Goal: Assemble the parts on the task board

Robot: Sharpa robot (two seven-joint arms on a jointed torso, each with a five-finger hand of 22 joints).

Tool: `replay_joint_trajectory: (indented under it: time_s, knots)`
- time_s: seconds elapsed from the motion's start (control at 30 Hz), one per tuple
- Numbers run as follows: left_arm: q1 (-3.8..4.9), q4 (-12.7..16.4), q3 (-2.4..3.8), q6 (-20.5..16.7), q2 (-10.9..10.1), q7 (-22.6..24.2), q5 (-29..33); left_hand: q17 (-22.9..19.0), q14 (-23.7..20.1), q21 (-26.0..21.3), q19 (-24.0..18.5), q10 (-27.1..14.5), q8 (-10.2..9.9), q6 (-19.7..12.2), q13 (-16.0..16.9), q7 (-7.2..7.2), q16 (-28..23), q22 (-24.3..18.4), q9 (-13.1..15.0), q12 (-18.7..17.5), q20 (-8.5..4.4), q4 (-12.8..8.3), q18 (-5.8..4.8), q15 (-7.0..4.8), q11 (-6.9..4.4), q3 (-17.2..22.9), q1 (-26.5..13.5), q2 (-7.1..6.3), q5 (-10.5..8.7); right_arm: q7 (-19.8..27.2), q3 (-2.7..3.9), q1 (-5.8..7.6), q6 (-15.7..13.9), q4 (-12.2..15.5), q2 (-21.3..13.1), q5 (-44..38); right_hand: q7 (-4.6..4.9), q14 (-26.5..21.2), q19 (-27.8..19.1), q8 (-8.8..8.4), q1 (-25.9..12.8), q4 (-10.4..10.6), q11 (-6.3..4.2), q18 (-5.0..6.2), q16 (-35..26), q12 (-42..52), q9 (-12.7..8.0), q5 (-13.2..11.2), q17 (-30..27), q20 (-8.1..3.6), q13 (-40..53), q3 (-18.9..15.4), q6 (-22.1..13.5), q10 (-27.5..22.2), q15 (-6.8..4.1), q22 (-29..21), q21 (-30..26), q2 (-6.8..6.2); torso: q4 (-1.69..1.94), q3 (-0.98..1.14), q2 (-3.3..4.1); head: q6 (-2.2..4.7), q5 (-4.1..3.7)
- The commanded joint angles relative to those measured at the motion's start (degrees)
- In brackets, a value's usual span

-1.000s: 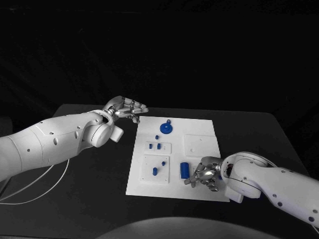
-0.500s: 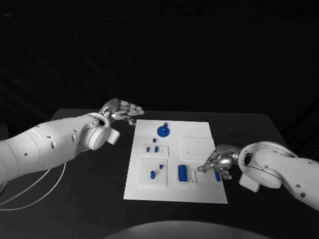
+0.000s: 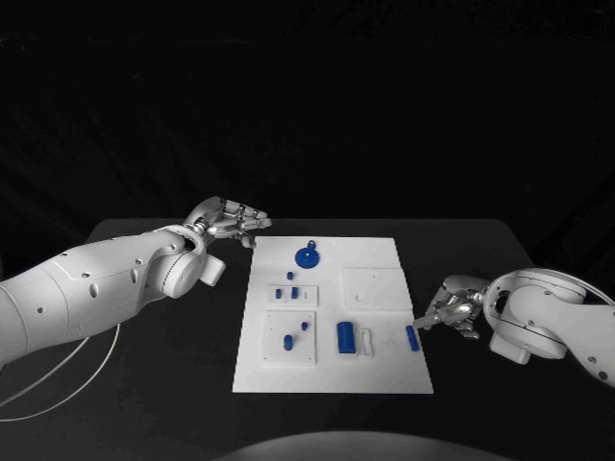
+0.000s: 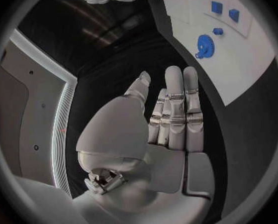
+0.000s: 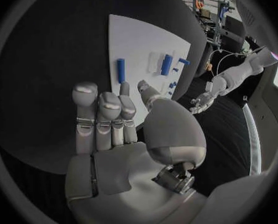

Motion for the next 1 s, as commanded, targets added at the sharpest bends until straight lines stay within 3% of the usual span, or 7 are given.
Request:
replay_joint_trajectory:
  time_s: [0.03,0.07,0.3,0.4,0.53,0.7,1.0]
  knots:
    - [-0.1,0.2,0.02,-0.2,0.1,1.0,-0.1,0.0,0.2,0.2,-0.1,-0.5,-0.2,0.1,0.0,-0.01,0.1,0.1,0.0,-0.2,-0.38,0.1,-0.93,-0.25,-0.02,-0.4,-0.4,0.11,0.27,-3.2,0.01,-0.09,0.9,0.0,0.0,-6.3,0.3,-0.1,3.0,-0.31,0.2,0.6,0.47,0.59,-0.2,-0.3,-0.2,-1.0,0.1,0.34,3.6,1.1,-0.5,-0.2,0.49,0.1,0.1,-1.23,-0.04,0.02,-0.04,-0.09,-0.19]
    - [-0.12,0.2,0.02,-0.1,0.1,1.0,-0.1,0.0,0.2,0.2,-0.1,-0.7,-0.2,0.2,0.0,0.0,0.1,0.1,0.0,-0.2,-0.34,0.1,-0.91,-0.22,0.02,-0.4,-0.4,0.16,0.23,-3.4,0.0,-0.16,0.8,0.0,0.0,-7.0,0.48,-0.2,3.0,-0.29,0.1,1.3,0.48,0.6,-0.3,-0.4,-0.5,-1.2,0.1,0.35,3.6,2.7,-0.7,-0.3,0.5,0.2,0.1,-2.41,0.0,-0.01,-0.02,-0.06,-0.2]
    - [-0.17,0.3,0.01,-0.1,0.1,0.9,0.0,0.0,0.2,0.2,-0.1,-0.7,-0.2,0.1,0.0,0.03,0.1,0.1,0.0,-0.2,-0.32,0.1,-0.89,-0.2,0.05,-0.5,-0.5,0.16,0.12,-5.2,-0.25,-1.16,-0.4,0.3,0.8,-10.5,0.48,-0.1,3.0,-0.29,-1.3,4.3,0.53,0.51,-0.3,-0.6,-1.2,-1.5,0.4,0.23,3.6,6.4,-0.9,-0.2,0.47,0.2,0.1,-4.09,0.19,-0.09,0.04,-0.24,-0.16]
    - [-0.18,0.4,0.01,-0.1,0.0,0.8,0.0,0.0,0.2,0.2,-0.1,-0.9,-0.2,0.1,0.0,0.01,0.1,0.1,0.0,-0.2,-0.3,0.1,-0.87,-0.19,0.07,-0.5,-0.4,0.19,0.2,-5.9,-0.52,-1.42,-1.0,0.5,1.3,-10.5,0.52,-0.1,3.0,-0.3,-3.0,3.4,0.54,0.68,-0.3,-0.5,-1.2,-0.9,0.3,0.41,3.7,9.7,-1.1,-0.3,0.55,0.3,0.1,-4.99,0.18,-0.07,0.04,-0.46,-0.09]
    - [-0.18,0.4,0.0,-0.1,0.0,0.7,0.0,0.0,0.2,0.2,-0.1,-0.9,-0.2,0.1,0.0,0.01,0.1,0.1,0.0,-0.2,-0.3,0.1,-0.87,-0.19,0.07,-0.5,-0.4,0.19,0.2,-6.4,-0.96,-1.59,-1.2,0.7,1.7,-9.8,0.43,-0.1,3.0,-0.27,-3.8,3.3,0.51,0.68,-0.2,-0.4,-0.7,-0.8,0.4,0.41,3.7,10.3,-0.9,-0.2,0.53,0.3,0.2,-5.11,0.12,-0.1,0.02,-0.61,-0.09]
    - [-0.18,0.4,0.0,0.0,0.1,0.7,0.0,0.0,0.1,0.2,-0.1,-1.0,-0.2,0.1,0.0,0.05,0.0,0.1,0.0,-0.2,-0.28,0.1,-0.85,-0.17,0.1,-0.6,-0.5,0.17,0.23,-6.7,-1.73,-1.76,-1.7,0.7,2.5,-9.4,0.13,-0.1,3.0,-0.24,-4.8,3.5,0.35,0.58,-0.2,-0.6,4.0,-1.2,0.3,0.27,3.4,10.8,-0.9,-0.2,0.42,0.3,0.2,-5.34,0.08,-0.1,-0.02,-0.75,-0.08]
    - [-0.18,0.5,0.0,0.1,0.0,0.6,0.0,0.0,0.1,0.2,-0.1,-1.0,-0.2,0.0,0.0,0.05,0.1,0.1,0.0,-0.2,-0.26,0.2,-0.84,-0.16,0.11,-0.7,-0.6,0.22,0.19,-6.7,-2.24,-2.01,-2.5,0.3,3.8,-9.8,-0.04,-0.1,3.0,-0.26,-5.1,3.7,0.26,0.56,-0.2,-0.5,6.8,-1.3,0.3,0.19,3.4,10.8,-0.9,-0.2,0.3,0.3,0.1,-5.48,0.06,-0.04,-0.01,-0.79,0.1]
